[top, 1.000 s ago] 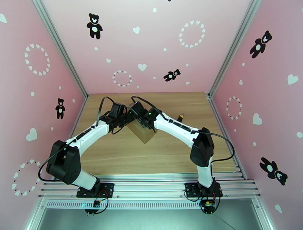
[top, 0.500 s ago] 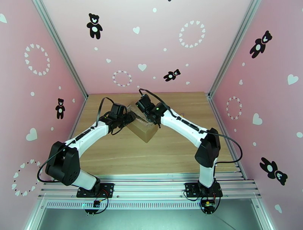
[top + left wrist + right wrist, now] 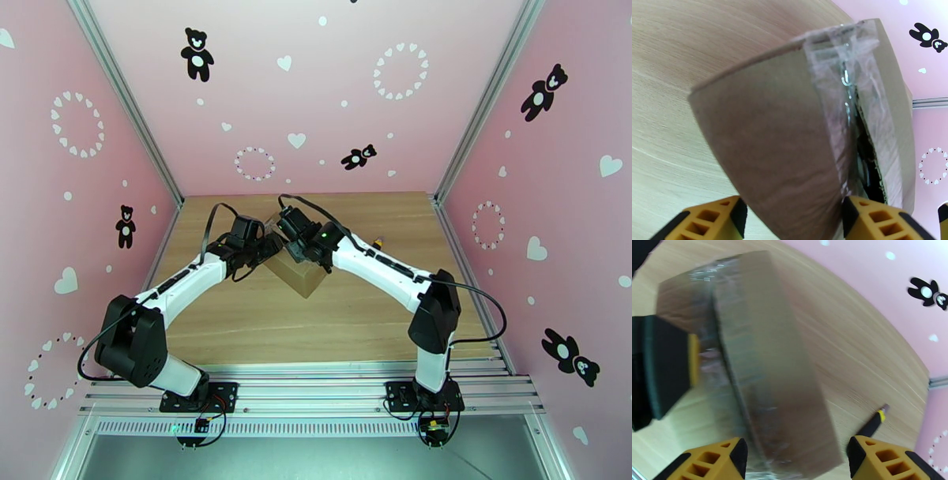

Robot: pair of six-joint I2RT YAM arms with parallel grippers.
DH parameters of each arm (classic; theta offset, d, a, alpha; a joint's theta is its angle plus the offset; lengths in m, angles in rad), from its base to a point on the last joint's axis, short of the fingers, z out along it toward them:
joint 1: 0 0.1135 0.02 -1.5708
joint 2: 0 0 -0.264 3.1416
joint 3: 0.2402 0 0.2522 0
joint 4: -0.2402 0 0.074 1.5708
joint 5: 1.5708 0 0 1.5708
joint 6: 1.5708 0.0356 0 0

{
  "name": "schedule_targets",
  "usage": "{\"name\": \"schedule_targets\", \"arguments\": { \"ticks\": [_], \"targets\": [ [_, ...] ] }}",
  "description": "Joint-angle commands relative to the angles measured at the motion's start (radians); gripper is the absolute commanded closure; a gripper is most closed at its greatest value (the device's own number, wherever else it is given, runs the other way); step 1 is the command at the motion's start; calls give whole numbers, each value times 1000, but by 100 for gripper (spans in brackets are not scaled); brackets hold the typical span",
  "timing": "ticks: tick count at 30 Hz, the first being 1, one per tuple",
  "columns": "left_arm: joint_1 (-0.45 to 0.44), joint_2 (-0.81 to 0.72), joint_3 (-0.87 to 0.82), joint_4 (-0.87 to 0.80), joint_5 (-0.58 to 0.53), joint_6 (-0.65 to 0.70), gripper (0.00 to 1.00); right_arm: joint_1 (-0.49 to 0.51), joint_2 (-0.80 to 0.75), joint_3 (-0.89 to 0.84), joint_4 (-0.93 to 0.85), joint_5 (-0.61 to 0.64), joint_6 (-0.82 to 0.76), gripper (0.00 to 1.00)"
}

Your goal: Unpack the express box

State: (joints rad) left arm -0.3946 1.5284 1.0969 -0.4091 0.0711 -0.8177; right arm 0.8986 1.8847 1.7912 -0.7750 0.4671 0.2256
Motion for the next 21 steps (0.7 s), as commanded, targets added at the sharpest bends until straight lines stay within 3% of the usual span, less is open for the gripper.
{"name": "schedule_targets", "arguments": {
  "ticks": [1, 11, 21],
  "targets": [
    [3, 42, -42, -236, -35, 11, 31, 3, 28, 11, 19, -38, -11, 28],
    [3, 50, -33, -237, -31, 15, 31, 2, 103, 41, 22, 6, -46, 28],
    [4, 57, -43, -246, -28, 20, 32, -10, 136, 43, 40, 207, -127, 28]
  ]
}}
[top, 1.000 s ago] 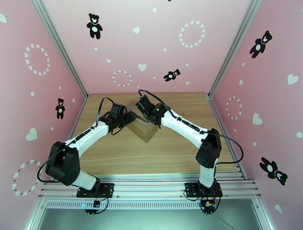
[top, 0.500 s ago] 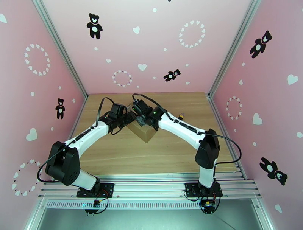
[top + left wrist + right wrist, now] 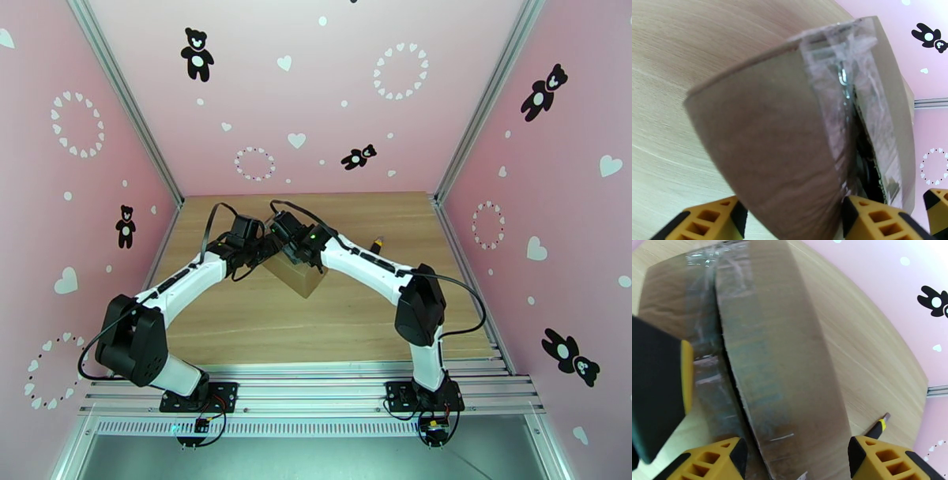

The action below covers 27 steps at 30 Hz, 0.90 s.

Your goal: Unpack the express box

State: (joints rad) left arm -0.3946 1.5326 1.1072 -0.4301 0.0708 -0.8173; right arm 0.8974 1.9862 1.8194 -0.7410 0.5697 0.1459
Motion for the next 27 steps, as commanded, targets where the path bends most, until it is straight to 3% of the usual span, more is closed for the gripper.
{"name": "schedule_targets", "arguments": {
  "ticks": [1, 27],
  "targets": [
    [3, 54, -56, -222, -26, 18, 32, -11, 34, 14, 16, 120, -59, 28],
    [3, 56, -121, -201, -3, 0, 33, -110, -39, 25, 106, 107, -55, 28]
  ]
}}
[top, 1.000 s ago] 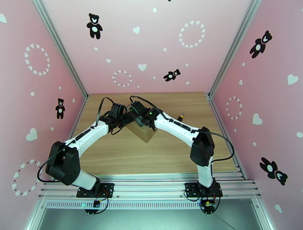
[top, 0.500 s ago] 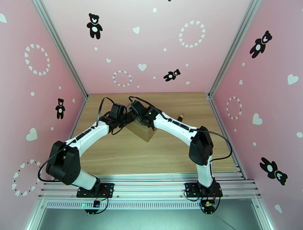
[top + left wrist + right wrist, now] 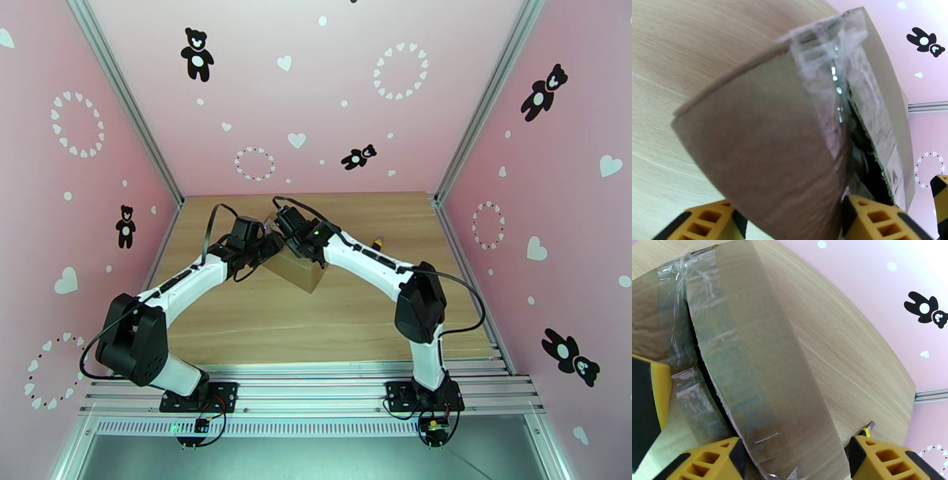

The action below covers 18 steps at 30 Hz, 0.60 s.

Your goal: Unpack the express box

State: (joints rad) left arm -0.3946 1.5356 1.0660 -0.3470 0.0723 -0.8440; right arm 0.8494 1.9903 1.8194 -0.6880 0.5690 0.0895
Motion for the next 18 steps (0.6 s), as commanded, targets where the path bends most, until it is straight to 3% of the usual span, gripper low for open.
{"name": "schedule_targets", "arguments": {
  "ticks": [1, 18],
  "targets": [
    [4, 53, -82, -283, -5, 28, 33, -65, -44, 27, 55, 109, 2, 28],
    [4, 59, -86, -282, 1, 28, 34, -96, -39, 104, 54, 68, 6, 27]
  ]
}}
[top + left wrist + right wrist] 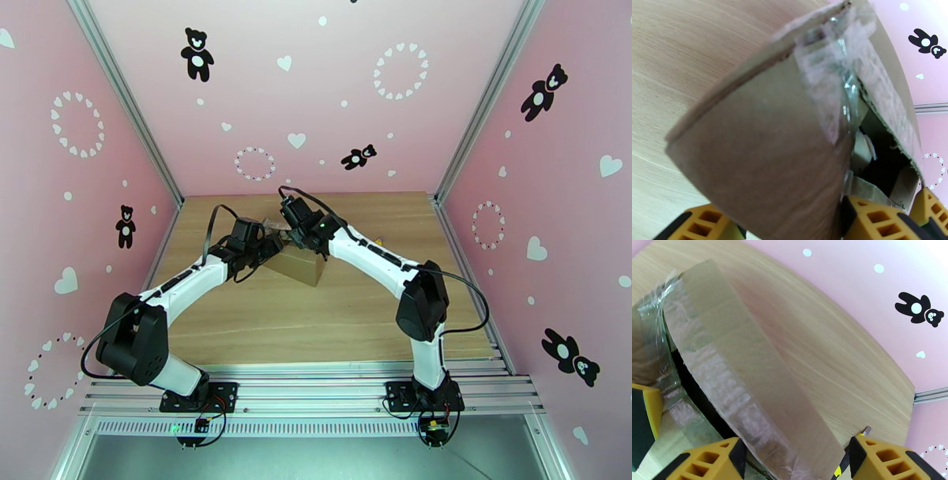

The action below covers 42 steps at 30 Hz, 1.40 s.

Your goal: Unpack the express box

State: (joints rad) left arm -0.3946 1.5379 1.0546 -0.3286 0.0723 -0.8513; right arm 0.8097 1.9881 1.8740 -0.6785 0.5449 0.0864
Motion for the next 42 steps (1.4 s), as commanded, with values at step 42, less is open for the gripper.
{"name": "schedule_targets", "arguments": {
  "ticks": [42],
  "targets": [
    [-12, 22, 99, -419, -45, 114, 34, -220, -9, 132, -60, -497, 158, 26]
  ]
}}
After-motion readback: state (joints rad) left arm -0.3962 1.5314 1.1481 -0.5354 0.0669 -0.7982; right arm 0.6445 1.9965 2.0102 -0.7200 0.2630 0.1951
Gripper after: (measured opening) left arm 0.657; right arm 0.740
